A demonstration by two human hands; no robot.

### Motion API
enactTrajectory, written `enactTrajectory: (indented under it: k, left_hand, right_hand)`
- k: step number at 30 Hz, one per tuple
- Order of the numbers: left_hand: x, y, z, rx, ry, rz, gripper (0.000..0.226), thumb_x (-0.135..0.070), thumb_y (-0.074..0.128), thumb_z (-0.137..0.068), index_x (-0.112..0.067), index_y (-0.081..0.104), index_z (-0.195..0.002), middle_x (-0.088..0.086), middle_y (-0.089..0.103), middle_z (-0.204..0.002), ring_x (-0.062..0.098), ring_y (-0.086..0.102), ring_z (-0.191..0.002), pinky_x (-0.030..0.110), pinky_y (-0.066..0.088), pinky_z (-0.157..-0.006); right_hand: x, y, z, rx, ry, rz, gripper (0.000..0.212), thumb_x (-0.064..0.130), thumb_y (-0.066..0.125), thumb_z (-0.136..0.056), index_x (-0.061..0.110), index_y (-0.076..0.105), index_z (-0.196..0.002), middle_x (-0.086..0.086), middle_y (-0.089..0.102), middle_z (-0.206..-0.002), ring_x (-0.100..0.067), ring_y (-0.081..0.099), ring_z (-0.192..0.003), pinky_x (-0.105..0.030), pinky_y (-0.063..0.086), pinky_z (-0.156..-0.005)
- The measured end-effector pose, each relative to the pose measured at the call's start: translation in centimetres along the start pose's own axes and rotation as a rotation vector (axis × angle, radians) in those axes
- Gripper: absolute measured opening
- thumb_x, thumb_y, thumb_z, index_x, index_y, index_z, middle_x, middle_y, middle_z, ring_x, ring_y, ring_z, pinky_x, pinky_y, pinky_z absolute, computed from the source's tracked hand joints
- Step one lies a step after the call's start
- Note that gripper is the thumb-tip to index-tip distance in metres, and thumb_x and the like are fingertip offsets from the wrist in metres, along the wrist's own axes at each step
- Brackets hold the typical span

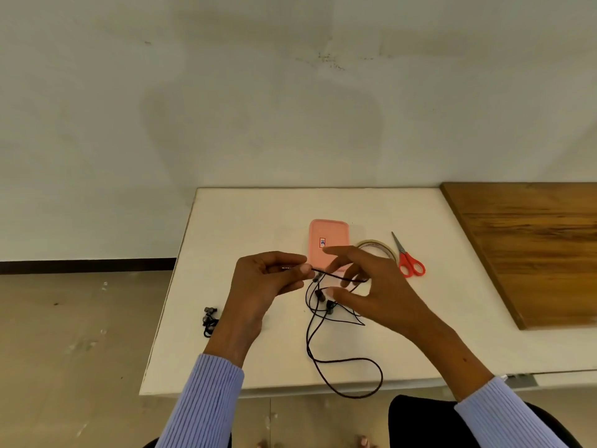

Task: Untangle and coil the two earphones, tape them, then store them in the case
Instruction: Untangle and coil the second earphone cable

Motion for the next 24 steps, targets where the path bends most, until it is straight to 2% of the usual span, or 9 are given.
enactTrajectory:
  k: [2,4,6,10,19,22,24]
  left_hand:
    - [0.0,0.2,-0.1,0.017,0.016,-0.044,0.018,-0.004,0.074,-0.075,-0.004,0.072,-0.092,0.014,0.074,-0.081,0.020,0.073,-0.077,0.020,0.056,-0.061]
    - [-0.1,0.4,0.0,0.029,0.029,-0.083,0.014,-0.006,0.074,-0.075,-0.003,0.072,-0.088,0.013,0.074,-0.079,0.020,0.073,-0.075,0.021,0.057,-0.061]
    - [-0.2,0.3,0.0,0.026,0.045,-0.075,0.011,-0.006,0.074,-0.076,-0.004,0.073,-0.086,0.012,0.074,-0.077,0.020,0.073,-0.074,0.021,0.057,-0.062]
    - [-0.5,-0.6,-0.3,-0.063,0.091,-0.014,0.009,-0.004,0.073,-0.075,-0.004,0.073,-0.084,0.014,0.074,-0.075,0.020,0.073,-0.072,0.020,0.056,-0.062]
    - [-0.6,-2.7,-0.8,-0.188,0.104,0.058,0.012,-0.002,0.070,-0.078,-0.001,0.072,-0.090,0.012,0.074,-0.080,0.022,0.073,-0.075,0.021,0.057,-0.063]
    - [-0.1,-2.9,-1.1,-0.186,0.103,-0.106,0.007,-0.009,0.071,-0.080,-0.010,0.073,-0.086,0.005,0.075,-0.079,0.020,0.072,-0.081,0.027,0.059,-0.067]
    - [0.5,-3.0,-1.4,-0.201,0.171,-0.380,0.005,-0.018,0.072,-0.080,-0.019,0.075,-0.085,-0.005,0.074,-0.089,0.013,0.068,-0.091,0.031,0.056,-0.082]
  right_hand:
    - [0.5,0.9,-0.2,0.016,-0.019,-0.033,0.040,0.028,0.074,-0.078,0.030,0.061,-0.116,0.013,0.067,-0.094,-0.004,0.063,-0.076,-0.012,0.050,-0.072]
    - [0.6,1.4,-0.6,-0.052,-0.056,-0.040,0.021,0.026,0.070,-0.082,0.025,0.069,-0.103,0.011,0.069,-0.085,-0.007,0.065,-0.073,-0.016,0.051,-0.067]
    - [0.4,1.3,-1.0,-0.116,-0.054,-0.054,0.012,0.023,0.070,-0.082,0.024,0.073,-0.093,0.011,0.071,-0.081,-0.009,0.066,-0.076,-0.023,0.052,-0.066]
    - [0.1,0.0,-1.5,-0.126,-0.040,-0.017,0.011,0.023,0.072,-0.078,0.020,0.076,-0.089,0.018,0.069,-0.078,0.003,0.061,-0.078,-0.010,0.042,-0.062]
    - [-1.2,-2.8,-1.7,-0.202,0.037,-0.055,0.007,0.016,0.075,-0.077,0.019,0.076,-0.083,0.014,0.071,-0.078,0.007,0.056,-0.062,-0.008,0.037,-0.056]
    - [-0.9,-2.5,-1.5,-0.236,-0.007,-0.040,0.006,0.014,0.074,-0.078,0.016,0.076,-0.083,0.011,0.071,-0.079,0.007,0.055,-0.062,-0.009,0.036,-0.056]
    - [-0.7,-2.2,-1.6,-0.239,-0.050,0.029,0.006,0.015,0.073,-0.080,0.018,0.075,-0.084,0.014,0.070,-0.080,0.007,0.055,-0.064,-0.009,0.036,-0.057]
Point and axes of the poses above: each hand's wrist, its own z-axis away from the middle knuckle, its own y-axis out of the palm, x = y × z, the point moved 1 cm from there along -z, towards the middle knuckle
